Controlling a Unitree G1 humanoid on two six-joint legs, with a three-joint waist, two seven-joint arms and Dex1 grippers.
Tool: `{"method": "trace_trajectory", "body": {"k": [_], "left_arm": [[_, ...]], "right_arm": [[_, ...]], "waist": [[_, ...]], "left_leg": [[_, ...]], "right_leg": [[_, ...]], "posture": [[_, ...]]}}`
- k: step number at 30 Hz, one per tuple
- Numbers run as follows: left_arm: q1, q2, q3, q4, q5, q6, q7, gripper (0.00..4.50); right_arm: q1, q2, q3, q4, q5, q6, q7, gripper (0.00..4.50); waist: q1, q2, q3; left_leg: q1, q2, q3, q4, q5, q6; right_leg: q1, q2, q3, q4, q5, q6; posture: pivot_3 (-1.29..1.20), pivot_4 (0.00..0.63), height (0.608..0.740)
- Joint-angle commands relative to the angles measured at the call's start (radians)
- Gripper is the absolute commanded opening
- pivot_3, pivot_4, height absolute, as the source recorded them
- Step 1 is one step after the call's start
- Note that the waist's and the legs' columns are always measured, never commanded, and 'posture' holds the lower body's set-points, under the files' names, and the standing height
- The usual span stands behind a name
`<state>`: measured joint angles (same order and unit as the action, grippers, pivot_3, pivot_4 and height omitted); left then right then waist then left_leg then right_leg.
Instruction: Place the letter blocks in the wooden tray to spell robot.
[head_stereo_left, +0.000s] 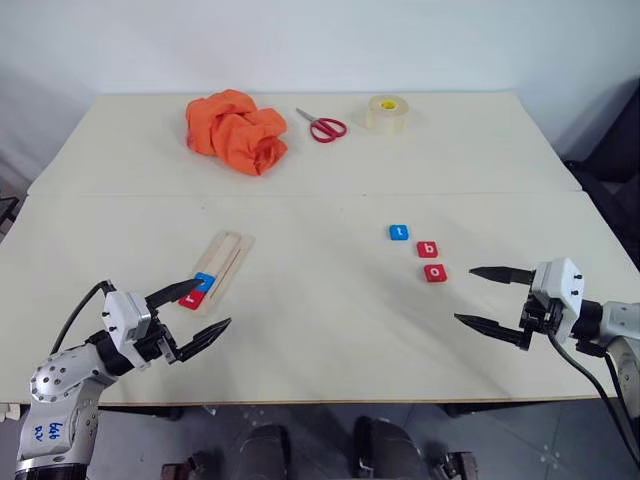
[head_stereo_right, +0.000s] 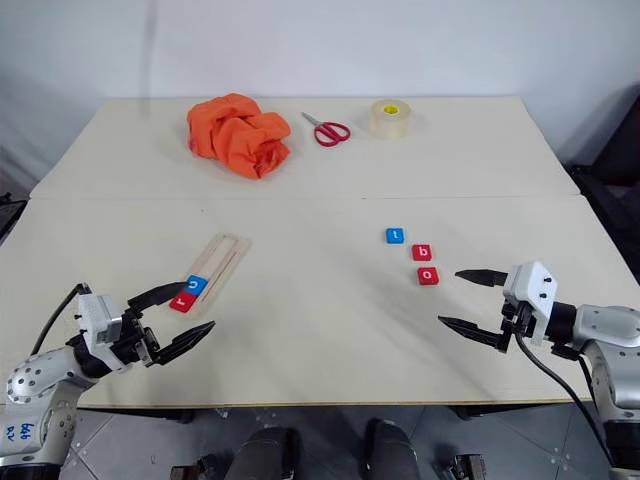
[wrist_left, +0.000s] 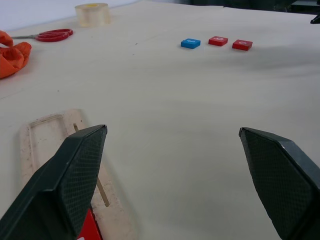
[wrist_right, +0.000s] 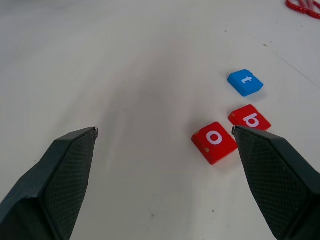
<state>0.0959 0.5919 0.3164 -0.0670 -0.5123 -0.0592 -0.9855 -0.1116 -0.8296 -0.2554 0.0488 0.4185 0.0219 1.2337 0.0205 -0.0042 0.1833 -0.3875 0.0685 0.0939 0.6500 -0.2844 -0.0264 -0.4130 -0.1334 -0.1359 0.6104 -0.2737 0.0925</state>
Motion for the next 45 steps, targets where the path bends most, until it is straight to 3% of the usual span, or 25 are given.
{"method": "trace_trajectory", "body": {"k": [1, 10, 15, 20, 29, 34, 45], "left_arm": [[-0.004, 0.009, 0.025, -0.035, -0.012, -0.002, 0.013, 4.50], [0.054, 0.007, 0.057, -0.131, -0.037, 0.067, 0.093, 4.50], [0.154, 0.002, 0.143, -0.200, -0.054, 0.125, 0.150, 4.50], [0.368, 0.016, 0.252, -0.287, -0.067, 0.250, 0.199, 4.50], [0.503, -0.016, 0.322, -0.352, -0.051, 0.317, 0.257, 4.50], [0.465, -0.016, 0.314, -0.369, -0.037, 0.375, 0.331, 4.50], [0.156, 0.047, 0.180, -0.402, -0.046, 0.722, 0.552, 4.50]], "right_arm": [[-0.015, 0.002, 0.000, 0.001, 0.006, -0.013, -0.002, 4.49], [-0.099, 0.007, 0.037, 0.049, 0.007, -0.013, 0.017, 4.49], [-0.149, 0.004, 0.059, 0.122, -0.005, -0.037, 0.047, 4.49], [-0.241, 0.018, 0.101, 0.230, -0.023, -0.077, 0.095, 4.49], [-0.356, 0.051, 0.152, 0.363, -0.051, -0.139, 0.163, 4.49], [-0.376, 0.058, 0.163, 0.384, -0.054, -0.155, 0.185, 4.49], [-0.346, 0.062, 0.159, 0.337, -0.048, -0.136, 0.174, 4.49]], "waist": [[0.000, 0.000, 0.000], [-0.004, 0.000, 0.000], [-0.009, 0.000, 0.000], [-0.030, -0.002, 0.001], [-0.023, -0.003, 0.002], [-0.023, -0.003, 0.002], [-0.023, -0.003, 0.002]], "left_leg": [[0.000, 0.000, 0.000, 0.000, 0.000, 0.000], [0.000, 0.000, 0.003, 0.000, -0.002, 0.001], [0.000, 0.001, 0.004, 0.001, -0.003, 0.001], [0.001, 0.002, 0.007, 0.002, -0.005, 0.001], [0.001, 0.003, 0.008, 0.003, -0.007, 0.000], [0.000, 0.004, 0.008, 0.002, -0.007, 0.000], [0.001, 0.003, 0.008, 0.003, -0.007, 0.000]], "right_leg": [[0.000, 0.000, 0.000, 0.000, 0.000, 0.000], [-0.001, 0.000, 0.003, 0.000, 0.000, 0.000], [-0.001, 0.001, 0.003, 0.000, 0.000, -0.001], [-0.002, 0.001, 0.005, -0.001, 0.000, -0.001], [-0.003, 0.002, 0.005, -0.001, -0.001, -0.003], [-0.004, 0.002, 0.005, 0.000, -0.002, -0.003], [-0.004, 0.002, 0.006, 0.002, -0.001, -0.003]], "posture": [[0.00, 0.150, 0.740], [0.00, 0.150, 0.740], [0.00, 0.150, 0.740], [0.00, 0.150, 0.740], [0.00, 0.150, 0.740], [0.00, 0.150, 0.740], [0.00, 0.150, 0.740]]}}
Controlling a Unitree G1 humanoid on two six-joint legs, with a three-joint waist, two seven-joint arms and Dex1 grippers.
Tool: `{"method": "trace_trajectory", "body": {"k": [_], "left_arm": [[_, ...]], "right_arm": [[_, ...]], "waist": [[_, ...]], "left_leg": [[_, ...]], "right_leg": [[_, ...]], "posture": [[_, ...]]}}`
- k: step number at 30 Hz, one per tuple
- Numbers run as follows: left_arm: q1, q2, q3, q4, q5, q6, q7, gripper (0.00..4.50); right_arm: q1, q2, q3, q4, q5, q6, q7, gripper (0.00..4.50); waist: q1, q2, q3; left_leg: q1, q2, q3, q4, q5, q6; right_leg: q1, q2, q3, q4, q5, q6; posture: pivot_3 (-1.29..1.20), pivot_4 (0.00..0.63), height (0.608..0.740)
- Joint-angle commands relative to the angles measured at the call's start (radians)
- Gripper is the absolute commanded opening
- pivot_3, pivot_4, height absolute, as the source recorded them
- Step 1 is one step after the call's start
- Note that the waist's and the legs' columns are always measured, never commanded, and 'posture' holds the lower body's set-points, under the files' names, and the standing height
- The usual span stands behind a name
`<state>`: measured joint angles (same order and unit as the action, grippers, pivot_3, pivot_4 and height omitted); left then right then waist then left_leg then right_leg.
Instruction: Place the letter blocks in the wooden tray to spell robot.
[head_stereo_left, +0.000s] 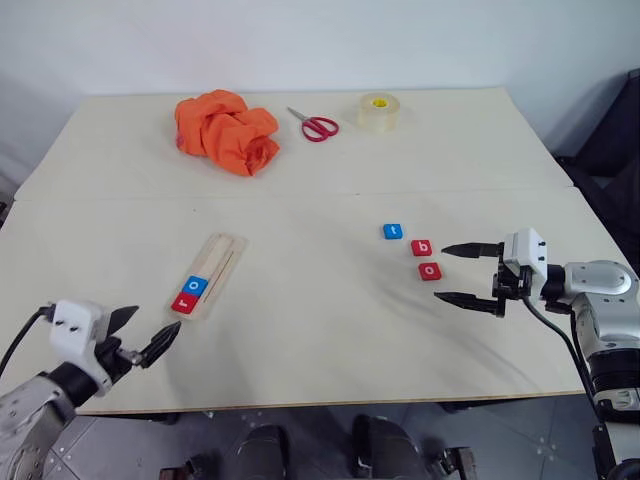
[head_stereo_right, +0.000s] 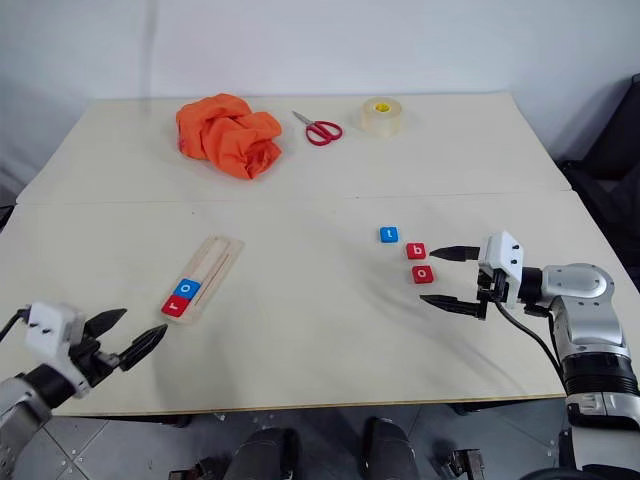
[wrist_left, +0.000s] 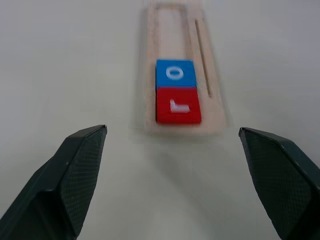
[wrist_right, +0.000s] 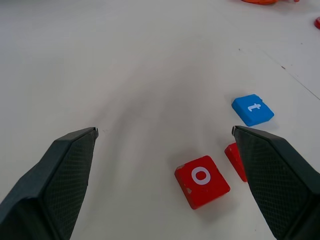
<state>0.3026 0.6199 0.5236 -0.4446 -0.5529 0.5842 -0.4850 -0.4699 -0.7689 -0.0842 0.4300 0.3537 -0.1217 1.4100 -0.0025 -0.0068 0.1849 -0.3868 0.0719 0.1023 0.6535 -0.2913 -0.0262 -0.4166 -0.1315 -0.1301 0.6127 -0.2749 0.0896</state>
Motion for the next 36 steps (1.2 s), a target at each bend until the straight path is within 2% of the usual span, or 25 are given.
{"method": "trace_trajectory", "body": {"k": [1, 11, 24, 29, 32, 36], "left_arm": [[-0.079, 0.021, -0.041, -0.019, -0.001, 0.101, 0.065, 4.50], [-0.252, 0.021, -0.153, 0.077, 0.052, 0.190, 0.113, 4.50], [-0.295, 0.033, -0.226, 0.113, 0.082, 0.323, 0.105, 4.50], [-0.288, 0.009, -0.222, 0.126, 0.101, 0.317, 0.121, 3.39], [-0.284, 0.001, -0.217, 0.128, 0.102, 0.306, 0.117, 3.39], [-0.283, -0.016, -0.222, 0.149, 0.126, 0.140, 0.058, 3.39]], "right_arm": [[0.017, 0.001, -0.013, -0.051, 0.017, 0.011, -0.005, 4.49], [0.056, -0.002, -0.024, -0.114, 0.021, 0.049, -0.033, 4.49], [0.076, -0.007, -0.033, -0.151, 0.023, 0.074, -0.058, 4.49], [0.070, -0.003, -0.031, -0.151, 0.022, 0.072, -0.065, 4.50], [0.068, -0.004, -0.031, -0.150, 0.023, 0.072, -0.067, 4.50], [0.064, -0.006, -0.032, -0.144, 0.020, 0.068, -0.068, 4.50]], "waist": [[0.000, 0.000, 0.000], [0.000, 0.000, 0.000], [0.001, 0.000, 0.000], [0.001, 0.000, 0.000], [0.001, 0.001, 0.000], [0.003, 0.001, 0.000]], "left_leg": [[0.000, 0.000, 0.000, 0.000, 0.000, 0.000], [0.001, 0.000, 0.002, 0.000, 0.000, -0.001], [0.002, -0.001, 0.003, 0.002, 0.000, -0.001], [0.003, -0.001, 0.004, 0.002, 0.000, -0.001], [0.004, -0.001, 0.004, 0.002, 0.000, -0.001], [0.004, -0.001, 0.005, 0.002, 0.000, -0.001]], "right_leg": [[0.000, 0.000, 0.000, 0.000, 0.000, 0.000], [0.000, 0.000, 0.001, 0.001, 0.000, 0.000], [0.000, 0.000, 0.004, 0.004, 0.000, 0.000], [0.000, 0.000, 0.006, 0.005, 0.000, 0.000], [0.000, 0.000, 0.007, 0.006, 0.000, 0.000], [0.000, 0.000, 0.008, 0.006, 0.000, 0.000]], "posture": [[0.00, 0.150, 0.740], [0.00, 0.150, 0.740], [0.00, 0.150, 0.740], [0.00, 0.150, 0.740], [0.00, 0.150, 0.740], [0.00, 0.150, 0.740]]}}
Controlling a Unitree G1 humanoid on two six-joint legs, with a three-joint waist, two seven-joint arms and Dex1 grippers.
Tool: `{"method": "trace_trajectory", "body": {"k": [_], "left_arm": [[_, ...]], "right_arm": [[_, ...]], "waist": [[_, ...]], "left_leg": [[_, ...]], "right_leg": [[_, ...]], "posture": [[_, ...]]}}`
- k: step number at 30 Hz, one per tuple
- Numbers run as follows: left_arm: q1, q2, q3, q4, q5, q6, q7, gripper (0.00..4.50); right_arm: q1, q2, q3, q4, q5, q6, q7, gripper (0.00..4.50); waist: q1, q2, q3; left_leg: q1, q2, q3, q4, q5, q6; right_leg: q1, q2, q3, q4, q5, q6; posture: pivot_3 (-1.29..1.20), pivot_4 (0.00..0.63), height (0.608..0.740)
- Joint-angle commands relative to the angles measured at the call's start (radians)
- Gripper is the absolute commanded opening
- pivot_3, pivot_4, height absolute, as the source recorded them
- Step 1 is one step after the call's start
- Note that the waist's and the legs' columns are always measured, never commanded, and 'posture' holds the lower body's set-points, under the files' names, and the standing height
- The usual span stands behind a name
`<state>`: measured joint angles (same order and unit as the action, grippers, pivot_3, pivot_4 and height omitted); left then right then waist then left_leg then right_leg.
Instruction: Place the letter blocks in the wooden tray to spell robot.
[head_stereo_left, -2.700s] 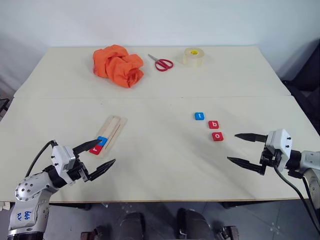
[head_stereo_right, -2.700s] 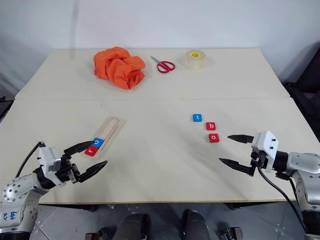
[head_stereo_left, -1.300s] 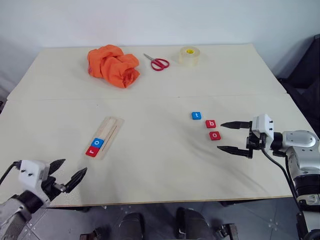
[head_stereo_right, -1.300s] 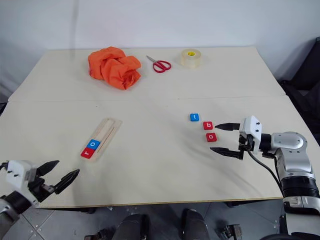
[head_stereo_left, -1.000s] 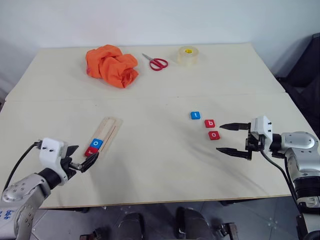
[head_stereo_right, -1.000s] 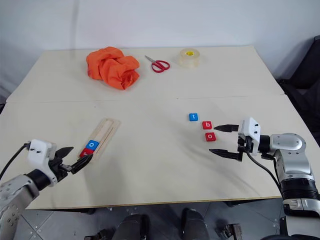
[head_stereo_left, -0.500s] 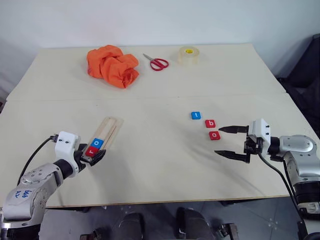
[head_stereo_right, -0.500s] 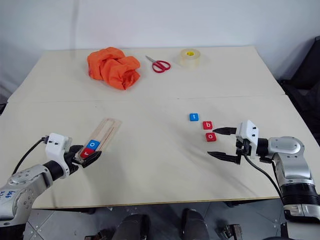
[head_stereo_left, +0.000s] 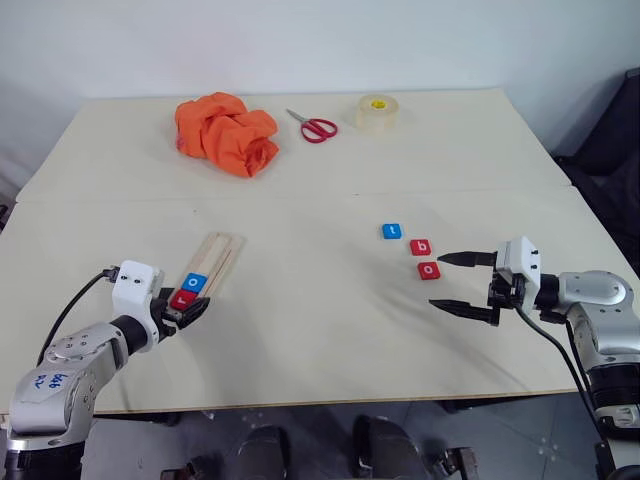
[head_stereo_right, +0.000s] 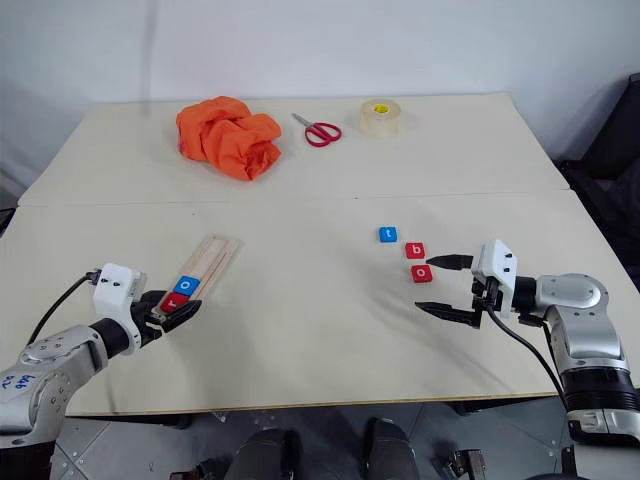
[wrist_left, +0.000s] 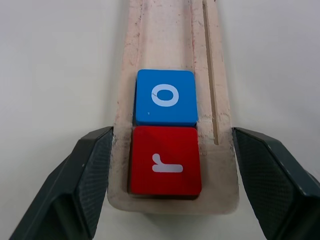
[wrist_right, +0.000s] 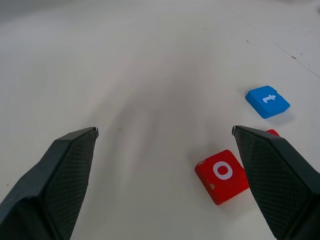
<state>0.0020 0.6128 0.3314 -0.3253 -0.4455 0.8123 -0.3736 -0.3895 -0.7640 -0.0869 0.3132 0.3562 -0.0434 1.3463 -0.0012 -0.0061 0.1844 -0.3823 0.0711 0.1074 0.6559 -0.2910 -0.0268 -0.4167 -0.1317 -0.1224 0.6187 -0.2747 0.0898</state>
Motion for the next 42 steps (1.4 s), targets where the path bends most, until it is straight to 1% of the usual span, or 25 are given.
{"method": "trace_trajectory", "body": {"k": [1, 3, 4, 5, 7, 9, 11, 12, 15, 18, 20, 25, 30, 42], "left_arm": [[0.022, 0.001, -0.049, 0.030, 0.047, -0.208, -0.112, 3.39], [0.018, 0.009, -0.083, 0.048, 0.086, -0.436, -0.232, 3.39], [0.017, 0.018, -0.099, 0.060, 0.098, -0.497, -0.275, 3.39], [0.012, 0.033, -0.116, 0.074, 0.106, -0.519, -0.309, 3.39], [-0.008, 0.064, -0.154, 0.103, 0.126, -0.528, -0.356, 3.39], [-0.077, 0.084, -0.213, 0.136, 0.128, -0.566, -0.441, 3.39], [-0.160, 0.091, -0.277, 0.165, 0.148, -0.562, -0.485, 3.39], [-0.212, 0.091, -0.322, 0.176, 0.160, -0.547, -0.515, 3.39], [-0.309, 0.091, -0.407, 0.208, 0.189, -0.501, -0.563, 3.39], [-0.392, 0.073, -0.507, 0.246, 0.238, -0.512, -0.621, 3.39], [-0.432, 0.047, -0.551, 0.271, 0.253, -0.536, -0.649, 3.39], [-0.465, 0.024, -0.599, 0.294, 0.285, -0.543, -0.671, 3.39], [-0.492, -0.005, -0.628, 0.329, 0.314, -0.542, -0.677, 3.39], [-0.486, -0.037, -0.658, 0.281, 0.340, -0.526, -0.681, 3.39]], "right_arm": [[-0.017, -0.011, -0.030, -0.029, 0.019, -0.009, -0.006, 4.50], [-0.018, -0.013, -0.031, -0.029, 0.018, -0.011, -0.007, 4.50], [-0.017, -0.013, -0.031, -0.030, 0.019, -0.011, -0.007, 4.50], [-0.017, -0.014, -0.031, -0.030, 0.019, -0.012, -0.006, 4.50], [-0.014, -0.017, -0.033, -0.032, 0.019, -0.013, -0.005, 4.50], [0.001, -0.026, -0.036, -0.041, 0.017, -0.022, 0.001, 4.50], [0.022, -0.033, -0.041, -0.054, 0.018, -0.028, 0.004, 4.50], [0.038, -0.040, -0.044, -0.062, 0.016, -0.036, 0.009, 4.50], [0.073, -0.053, -0.049, -0.084, 0.014, -0.047, 0.018, 4.50], [0.134, -0.064, -0.070, -0.131, 0.025, -0.052, 0.017, 4.50], [0.177, -0.069, -0.090, -0.170, 0.035, -0.046, 0.005, 4.50], [0.257, -0.071, -0.129, -0.238, 0.046, -0.031, -0.041, 4.50], [0.334, -0.068, -0.164, -0.298, 0.056, -0.017, -0.073, 4.50], [0.351, -0.067, -0.170, -0.314, 0.056, -0.015, -0.097, 4.50]], "waist": [[0.003, 0.000, 0.000], [0.004, 0.000, 0.000], [0.004, 0.000, 0.000], [0.002, 0.000, 0.000], [0.000, 0.000, 0.000], [0.000, 0.000, 0.000], [0.003, 0.000, 0.000], [0.004, 0.000, 0.000], [0.010, 0.000, 0.000], [0.008, 0.000, 0.000], [0.006, -0.001, 0.001], [0.000, -0.002, 0.001], [0.004, -0.003, 0.002], [0.009, -0.003, 0.002]], "left_leg": [[0.000, 0.000, 0.000, 0.000, 0.000, 0.000], [0.000, 0.000, 0.000, 0.001, 0.000, 0.000], [-0.001, 0.000, 0.000, 0.002, 0.000, 0.000], [-0.002, 0.000, 0.000, 0.003, -0.001, 0.000], [-0.003, 0.000, 0.000, 0.003, -0.001, 0.001], [-0.003, 0.000, 0.001, 0.003, -0.001, 0.001], [-0.004, 0.000, 0.001, 0.003, -0.001, 0.001], [-0.005, 0.000, 0.002, 0.003, -0.001, 0.001], [-0.005, 0.000, 0.002, 0.004, -0.001, 0.001], [-0.005, 0.000, 0.006, 0.005, 0.000, 0.000], [-0.005, 0.000, 0.007, 0.005, 0.000, 0.000], [-0.005, 0.000, 0.010, 0.007, -0.001, 0.000], [-0.005, 0.000, 0.011, 0.008, -0.001, 0.001], [-0.005, -0.001, 0.011, 0.009, -0.001, 0.002]], "right_leg": [[0.000, 0.000, 0.000, 0.000, 0.000, 0.000], [0.000, 0.000, 0.000, 0.000, 0.000, 0.000], [0.000, 0.000, 0.000, 0.000, 0.000, 0.000], [-0.001, 0.000, -0.001, 0.000, 0.000, 0.000], [-0.002, 0.000, 0.000, 0.000, 0.001, -0.001], [-0.003, 0.000, 0.000, 0.000, 0.000, -0.001], [-0.004, 0.000, 0.000, 0.001, 0.001, 0.000], [-0.004, 0.000, 0.000, 0.001, 0.001, 0.000], [-0.004, 0.000, 0.001, 0.001, 0.001, 0.001], [-0.005, 0.000, 0.003, 0.001, 0.001, 0.001], [-0.005, 0.000, 0.004, 0.000, 0.001, 0.001], [-0.007, 0.000, 0.008, 0.001, 0.002, 0.003], [-0.007, 0.000, 0.010, 0.002, 0.003, 0.003], [-0.007, 0.000, 0.011, 0.002, 0.003, 0.004]], "posture": [[0.00, 0.150, 0.740], [0.00, 0.150, 0.740], [0.00, 0.150, 0.740], [0.00, 0.150, 0.740], [0.00, 0.150, 0.740], [0.00, 0.150, 0.740], [0.00, 0.150, 0.740], [0.00, 0.150, 0.740], [0.00, 0.150, 0.740], [0.00, 0.150, 0.740], [0.00, 0.150, 0.740], [0.00, 0.150, 0.740], [0.00, 0.150, 0.740], [0.00, 0.150, 0.740]]}}
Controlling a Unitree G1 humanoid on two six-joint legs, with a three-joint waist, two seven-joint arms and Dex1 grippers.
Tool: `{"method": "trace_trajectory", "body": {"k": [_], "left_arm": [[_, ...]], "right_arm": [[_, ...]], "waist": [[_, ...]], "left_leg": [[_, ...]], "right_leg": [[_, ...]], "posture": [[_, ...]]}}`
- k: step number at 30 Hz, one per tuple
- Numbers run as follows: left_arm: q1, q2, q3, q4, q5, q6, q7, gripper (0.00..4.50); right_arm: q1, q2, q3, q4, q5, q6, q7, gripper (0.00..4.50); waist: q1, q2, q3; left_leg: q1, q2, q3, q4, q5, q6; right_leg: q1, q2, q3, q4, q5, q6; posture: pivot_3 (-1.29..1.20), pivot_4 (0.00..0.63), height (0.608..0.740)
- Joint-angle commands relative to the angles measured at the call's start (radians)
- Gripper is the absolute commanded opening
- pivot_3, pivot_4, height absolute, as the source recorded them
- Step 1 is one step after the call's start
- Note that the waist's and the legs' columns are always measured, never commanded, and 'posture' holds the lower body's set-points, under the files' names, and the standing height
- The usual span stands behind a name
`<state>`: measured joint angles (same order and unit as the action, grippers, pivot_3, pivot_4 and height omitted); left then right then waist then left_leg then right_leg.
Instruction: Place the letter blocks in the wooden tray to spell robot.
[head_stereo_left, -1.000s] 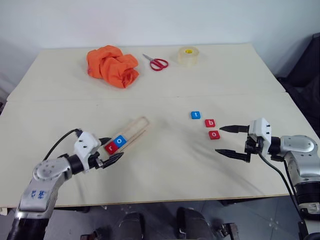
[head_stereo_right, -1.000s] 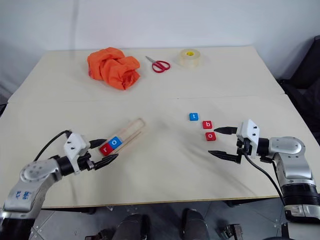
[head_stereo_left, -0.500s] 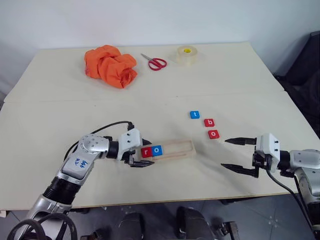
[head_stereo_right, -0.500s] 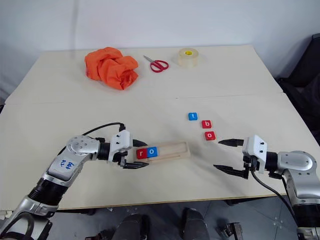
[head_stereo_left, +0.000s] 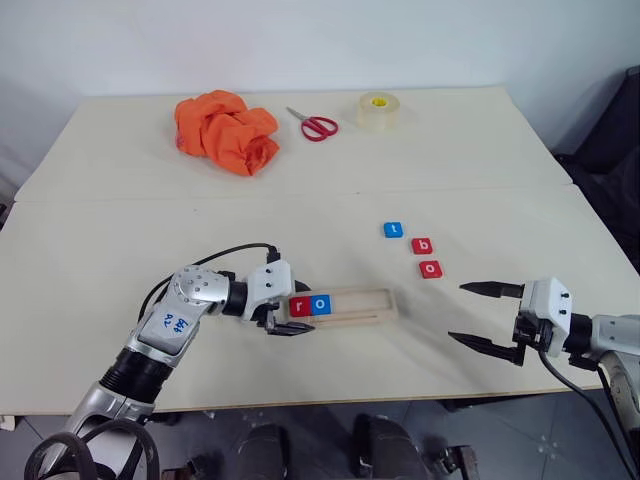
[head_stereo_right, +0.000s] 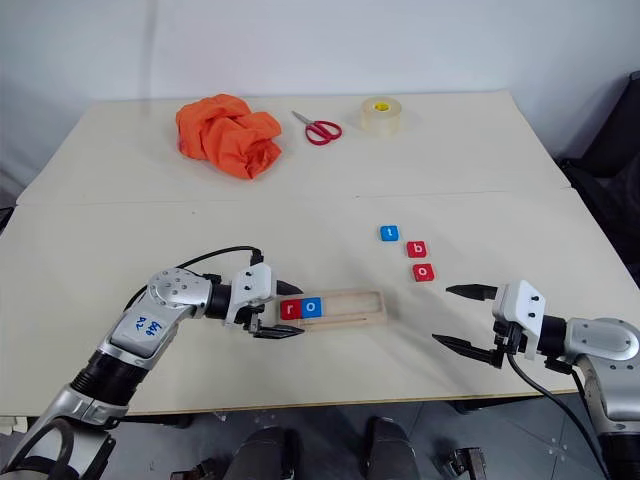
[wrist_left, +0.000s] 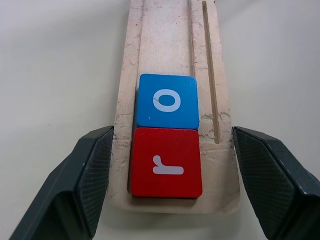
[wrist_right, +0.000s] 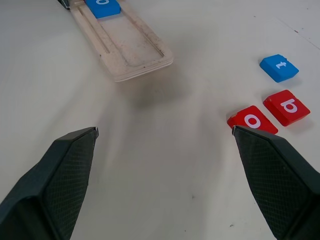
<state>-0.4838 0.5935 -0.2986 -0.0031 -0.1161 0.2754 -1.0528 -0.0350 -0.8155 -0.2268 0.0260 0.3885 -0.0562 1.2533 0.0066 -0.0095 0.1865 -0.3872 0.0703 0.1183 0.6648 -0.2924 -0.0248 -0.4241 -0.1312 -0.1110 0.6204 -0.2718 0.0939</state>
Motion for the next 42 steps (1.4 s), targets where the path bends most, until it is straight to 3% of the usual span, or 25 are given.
{"method": "trace_trajectory", "body": {"k": [1, 5, 7, 9, 19, 24, 29, 34, 42], "left_arm": [[-0.002, -0.023, -0.032, -0.044, 0.012, 0.016, -0.001, 3.39], [-0.006, -0.036, -0.054, -0.068, 0.026, 0.030, -0.003, 3.39], [-0.004, -0.043, -0.054, -0.077, 0.028, 0.045, 0.010, 4.12], [-0.004, -0.048, -0.050, -0.081, 0.030, 0.051, 0.019, 4.48], [-0.016, -0.060, 0.073, -0.092, -0.075, 0.037, 0.017, 4.48], [-0.007, -0.066, 0.184, -0.062, -0.130, -0.020, 0.036, 4.48], [0.035, -0.019, 0.300, 0.035, -0.180, -0.159, -0.016, 4.48], [0.071, -0.072, 0.437, 0.131, -0.340, -0.295, -0.110, 4.48], [0.177, -0.058, 0.432, 0.254, -0.360, -0.417, -0.314, 4.48]], "right_arm": [[-0.006, -0.015, -0.028, -0.027, 0.023, -0.002, -0.005, 4.50], [-0.015, -0.014, -0.022, -0.025, 0.021, -0.002, -0.007, 4.50], [-0.018, -0.013, -0.021, -0.024, 0.020, -0.002, -0.008, 4.50], [-0.021, -0.010, -0.021, -0.024, 0.020, 0.000, -0.013, 4.50], [-0.007, 0.031, -0.072, -0.084, 0.056, 0.100, -0.164, 4.50], [0.004, 0.065, -0.089, -0.174, 0.102, 0.301, -0.325, 4.50], [-0.014, 0.197, -0.091, -0.333, 0.126, 0.492, -0.612, 4.50], [0.005, 0.278, -0.082, -0.439, 0.116, 0.602, -0.787, 4.50], [0.098, 0.355, -0.058, -0.677, 0.157, 0.786, -0.943, 4.50]], "waist": [[0.002, 0.000, 0.000], [0.008, 0.000, 0.000], [0.011, 0.000, 0.000], [0.014, 0.000, 0.000], [0.015, -0.001, 0.000], [0.016, -0.001, 0.001], [0.005, -0.001, 0.000], [0.011, -0.002, 0.000], [0.012, -0.002, 0.000]], "left_leg": [[0.000, 0.000, 0.000, 0.000, 0.000, 0.000], [0.000, 0.000, 0.000, 0.000, 0.000, 0.000], [0.000, 0.000, 0.000, 0.001, 0.000, 0.000], [0.000, 0.000, 0.000, 0.001, 0.000, 0.000], [0.000, 0.000, 0.000, 0.001, 0.000, 0.000], [0.000, 0.000, 0.000, 0.001, 0.000, 0.000], [0.000, 0.001, 0.001, 0.000, 0.000, 0.000], [-0.002, 0.001, 0.000, 0.001, -0.002, 0.003], [-0.003, 0.000, 0.001, 0.000, -0.003, 0.005]], "right_leg": [[0.000, 0.000, 0.000, 0.000, 0.000, 0.000], [0.000, 0.000, 0.001, 0.000, 0.000, 0.000], [0.000, 0.000, 0.001, 0.000, 0.000, 0.000], [0.000, 0.000, 0.001, 0.000, 0.000, 0.000], [0.000, 0.000, 0.001, 0.001, 0.000, 0.000], [0.000, 0.000, 0.001, 0.001, 0.000, 0.000], [-0.002, 0.000, 0.001, 0.002, 0.000, 0.000], [-0.003, 0.000, 0.001, 0.002, 0.000, 0.000], [-0.004, 0.000, 0.001, 0.001, 0.000, -0.001]], "posture": [[0.00, 0.150, 0.740], [0.00, 0.150, 0.740], [0.00, 0.150, 0.740], [0.00, 0.150, 0.740], [0.00, 0.150, 0.740], [0.00, 0.150, 0.740], [0.00, 0.150, 0.740], [0.00, 0.150, 0.740], [0.00, 0.150, 0.740]]}}
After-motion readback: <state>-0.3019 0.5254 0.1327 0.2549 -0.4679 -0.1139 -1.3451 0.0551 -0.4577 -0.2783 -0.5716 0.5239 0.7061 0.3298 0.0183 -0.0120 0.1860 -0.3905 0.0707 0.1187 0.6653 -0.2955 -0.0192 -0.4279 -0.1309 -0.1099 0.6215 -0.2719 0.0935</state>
